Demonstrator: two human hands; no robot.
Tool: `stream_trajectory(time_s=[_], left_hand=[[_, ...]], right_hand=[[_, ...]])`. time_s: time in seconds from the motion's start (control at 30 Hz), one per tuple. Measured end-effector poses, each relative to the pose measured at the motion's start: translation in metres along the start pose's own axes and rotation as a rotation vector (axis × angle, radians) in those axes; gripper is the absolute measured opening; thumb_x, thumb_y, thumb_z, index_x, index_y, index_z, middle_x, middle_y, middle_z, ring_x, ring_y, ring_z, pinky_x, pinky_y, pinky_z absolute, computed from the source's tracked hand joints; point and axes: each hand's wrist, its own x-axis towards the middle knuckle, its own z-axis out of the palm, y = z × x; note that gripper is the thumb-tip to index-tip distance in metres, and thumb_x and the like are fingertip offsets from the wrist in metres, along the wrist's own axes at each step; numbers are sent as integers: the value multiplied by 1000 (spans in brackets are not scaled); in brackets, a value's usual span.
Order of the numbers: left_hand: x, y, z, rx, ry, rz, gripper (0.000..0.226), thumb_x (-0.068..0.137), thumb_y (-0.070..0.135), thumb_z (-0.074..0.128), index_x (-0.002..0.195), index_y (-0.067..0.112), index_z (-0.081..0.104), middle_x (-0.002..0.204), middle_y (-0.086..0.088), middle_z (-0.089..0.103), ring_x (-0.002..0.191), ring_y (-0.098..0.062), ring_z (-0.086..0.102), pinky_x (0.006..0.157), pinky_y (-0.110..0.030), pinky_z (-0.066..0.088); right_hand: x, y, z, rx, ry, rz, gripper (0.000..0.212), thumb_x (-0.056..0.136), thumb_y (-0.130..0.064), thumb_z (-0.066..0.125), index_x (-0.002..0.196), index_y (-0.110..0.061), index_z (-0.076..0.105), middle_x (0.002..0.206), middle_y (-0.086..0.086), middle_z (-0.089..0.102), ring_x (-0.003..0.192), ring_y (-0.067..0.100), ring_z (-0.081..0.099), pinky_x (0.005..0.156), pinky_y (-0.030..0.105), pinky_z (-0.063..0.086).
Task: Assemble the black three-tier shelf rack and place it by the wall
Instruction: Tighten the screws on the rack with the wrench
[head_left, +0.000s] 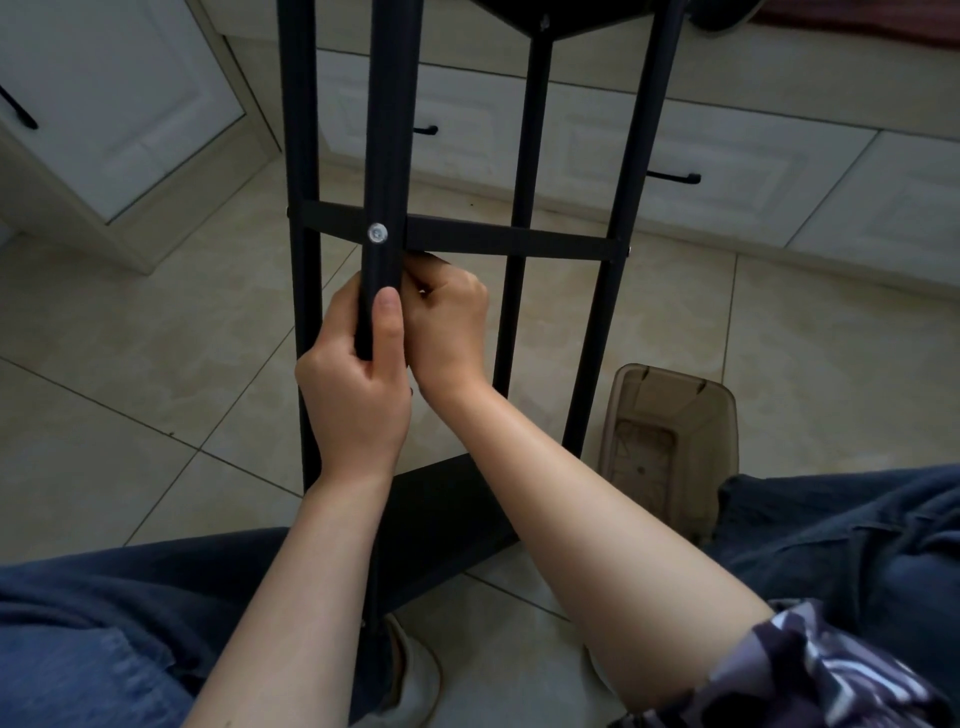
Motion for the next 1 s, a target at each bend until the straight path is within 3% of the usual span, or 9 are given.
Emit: stream_trajectory(time_s=[0.33,0.43,0.5,0.57,0.63,0.77,1.0], left_hand=[[0,-1,-2,20,-5,-16,43,105,41,42,117,8,66,72,18,57,65,3,60,59,-8,42],[0,-2,-2,17,3,-32,43,105,43,42,116,9,66,72,17,57,64,1,61,59,-8,41],[0,-3,-2,13,10,-42,42,105,44,42,116,12,66,73,17,58,65,1,61,60,-8,42],[0,-2,-2,8,14,-48,38,104,48,41,114,20,65,73,17,59,63,-1,61,59,-10,43],[-1,-2,-3,7,19,-49,36,104,52,39,112,26,62,73,17,59,63,-2,61,59,-12,45],[0,-3,-4,0,22,-54,33,104,51,39,111,27,62,74,17,60,64,-3,62,61,-15,48],[0,-4,-4,-2,16,-59,39,104,50,39,113,22,64,74,16,60,64,-3,62,59,-15,47]], right_hand=[[-4,0,-21,7,-113,12,22,96,-6,60,82,5,74,72,16,70,67,29,65,66,49,53],[-7,2,-31,-27,-151,20,20,94,-5,61,81,1,75,71,8,70,67,18,65,65,37,54],[-9,1,-36,-45,-167,25,21,93,-6,61,77,-3,74,66,-1,66,62,6,60,60,20,47],[-10,-2,-38,-63,-179,25,23,93,-7,61,73,-7,72,63,-3,64,59,4,57,57,15,43],[-9,-6,-39,-72,-194,24,24,92,-9,61,71,-7,72,64,0,66,61,7,59,57,19,46],[-7,-14,-37,-59,-212,39,24,93,-10,60,74,-3,74,69,9,69,67,20,64,66,40,53],[-3,-21,-34,-90,-198,40,27,97,-11,59,76,-1,73,65,11,66,59,19,60,55,32,50]])
